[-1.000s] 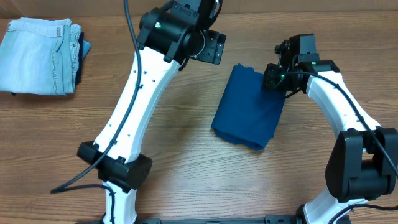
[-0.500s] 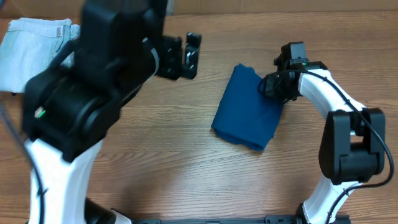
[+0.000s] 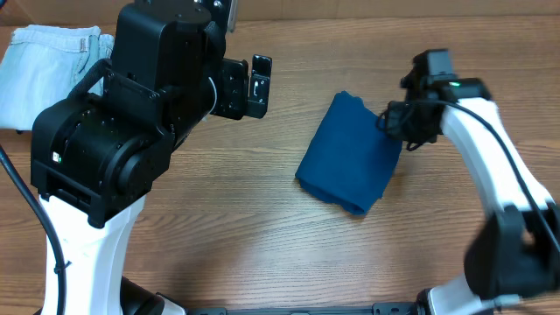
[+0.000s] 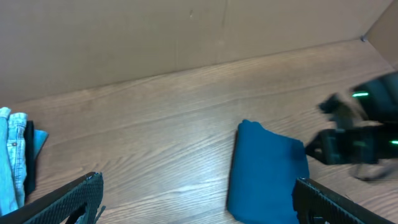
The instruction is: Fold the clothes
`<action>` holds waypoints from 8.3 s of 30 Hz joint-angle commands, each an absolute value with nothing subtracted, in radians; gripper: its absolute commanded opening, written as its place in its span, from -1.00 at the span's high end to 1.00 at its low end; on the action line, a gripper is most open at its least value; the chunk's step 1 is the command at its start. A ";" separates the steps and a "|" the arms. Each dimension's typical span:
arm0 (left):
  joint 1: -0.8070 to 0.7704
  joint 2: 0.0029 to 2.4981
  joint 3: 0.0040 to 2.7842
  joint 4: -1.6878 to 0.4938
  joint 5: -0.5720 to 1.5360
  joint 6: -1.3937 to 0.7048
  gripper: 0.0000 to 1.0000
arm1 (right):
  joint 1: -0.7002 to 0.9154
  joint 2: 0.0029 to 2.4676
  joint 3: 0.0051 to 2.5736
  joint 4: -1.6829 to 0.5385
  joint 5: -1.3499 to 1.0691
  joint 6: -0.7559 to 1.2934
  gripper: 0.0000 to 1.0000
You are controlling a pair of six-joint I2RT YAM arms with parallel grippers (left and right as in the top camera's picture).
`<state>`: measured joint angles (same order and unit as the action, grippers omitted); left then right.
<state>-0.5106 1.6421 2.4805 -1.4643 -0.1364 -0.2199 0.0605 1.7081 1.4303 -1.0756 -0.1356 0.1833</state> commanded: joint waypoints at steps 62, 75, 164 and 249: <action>-0.517 1.669 2.483 -1.418 -0.168 -0.197 -1.00 | 0.203 1.821 1.097 -0.837 -0.222 0.205 0.80; -0.516 1.674 2.483 -1.430 -0.168 -0.179 -1.00 | 0.224 1.659 1.188 -0.828 -0.411 0.131 0.78; -0.496 2.629 2.380 -1.324 0.643 0.025 -1.00 | -0.204 1.375 1.781 -1.211 -0.236 0.213 -1.00; 0.357 2.128 2.303 -0.501 0.252 -0.468 0.92 | -0.204 1.375 1.781 -1.325 -0.236 0.213 -1.00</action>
<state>0.3164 2.0682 2.2906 -0.5446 0.2478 -0.4942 -0.2024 1.3785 1.7561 -1.3094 -0.2321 0.2100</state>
